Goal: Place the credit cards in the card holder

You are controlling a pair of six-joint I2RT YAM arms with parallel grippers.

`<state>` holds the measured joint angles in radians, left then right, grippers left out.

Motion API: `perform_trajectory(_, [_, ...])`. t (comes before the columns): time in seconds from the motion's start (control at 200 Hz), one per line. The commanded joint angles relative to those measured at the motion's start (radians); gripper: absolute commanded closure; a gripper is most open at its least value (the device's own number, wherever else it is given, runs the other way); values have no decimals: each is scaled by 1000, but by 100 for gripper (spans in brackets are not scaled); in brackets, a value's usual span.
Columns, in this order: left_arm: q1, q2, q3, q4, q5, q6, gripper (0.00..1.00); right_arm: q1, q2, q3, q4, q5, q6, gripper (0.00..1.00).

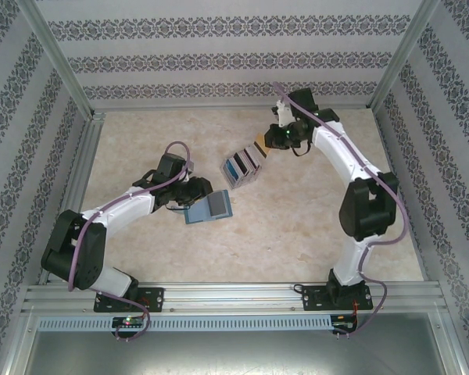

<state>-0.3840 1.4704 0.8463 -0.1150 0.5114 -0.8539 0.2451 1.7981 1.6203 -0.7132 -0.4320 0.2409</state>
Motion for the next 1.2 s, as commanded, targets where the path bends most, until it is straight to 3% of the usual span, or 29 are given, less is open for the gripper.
perform_trajectory(0.0, [10, -16, 18, 106, 68, -29, 60, 9, -120, -133, 171, -24, 93, 89])
perform_trajectory(0.26, [8, 6, 5, 317, 162, -123, 57, 20, -334, -492, 545, -157, 297, 90])
perform_trajectory(0.665, [-14, 35, -8, 625, 252, -268, 54, 66, -440, -725, 856, -187, 452, 90])
perform_trajectory(1.194, [-23, 73, -2, 734, 259, -354, 54, 145, -346, -768, 1174, -269, 678, 90])
